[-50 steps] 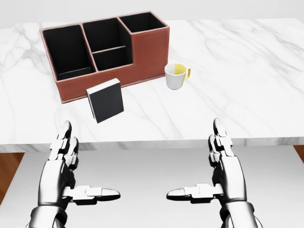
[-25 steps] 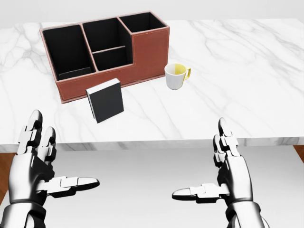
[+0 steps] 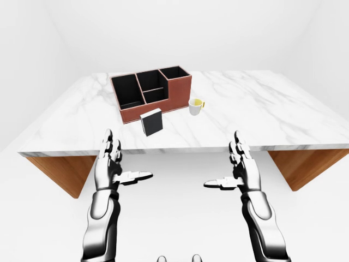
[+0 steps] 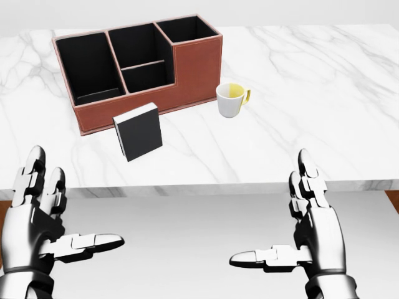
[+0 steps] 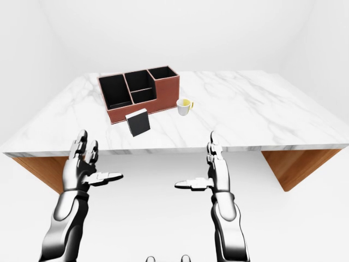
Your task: Pick up the book and place it in the front compartment of the caddy.
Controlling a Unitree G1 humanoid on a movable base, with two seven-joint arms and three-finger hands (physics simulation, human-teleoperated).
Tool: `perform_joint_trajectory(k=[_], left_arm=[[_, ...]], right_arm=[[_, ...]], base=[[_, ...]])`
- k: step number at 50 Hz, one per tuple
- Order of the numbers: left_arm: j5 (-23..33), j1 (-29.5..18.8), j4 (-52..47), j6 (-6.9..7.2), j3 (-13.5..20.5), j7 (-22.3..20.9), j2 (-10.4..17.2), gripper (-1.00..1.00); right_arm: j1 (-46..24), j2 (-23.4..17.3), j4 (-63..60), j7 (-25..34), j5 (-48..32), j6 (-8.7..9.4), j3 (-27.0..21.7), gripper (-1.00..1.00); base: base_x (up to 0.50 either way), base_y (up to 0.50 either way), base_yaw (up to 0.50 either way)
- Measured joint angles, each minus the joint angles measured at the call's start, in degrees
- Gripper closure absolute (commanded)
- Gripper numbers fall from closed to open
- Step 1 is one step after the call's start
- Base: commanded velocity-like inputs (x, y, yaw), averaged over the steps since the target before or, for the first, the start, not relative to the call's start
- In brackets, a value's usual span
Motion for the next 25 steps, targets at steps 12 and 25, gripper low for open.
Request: perform_joint_trajectory(k=[12, 25], left_arm=[[-8.60, 1.25, -11.70, 0.00, 7.48, -0.40, 1.57, -1.00], [-13.56, 1.07, -17.04, 0.00, 14.05, -1.42, 3.27, -1.00]], right_arm=[[3.17, 0.34, -9.64, -0.06, -1.03, 0.00, 0.45, -1.00], [6.57, 0.52, -24.04, 0.44, -2.22, 0.00, 0.23, -1.00]], base=[[0.00, 0.00, 0.00], [0.00, 0.00, 0.00]])
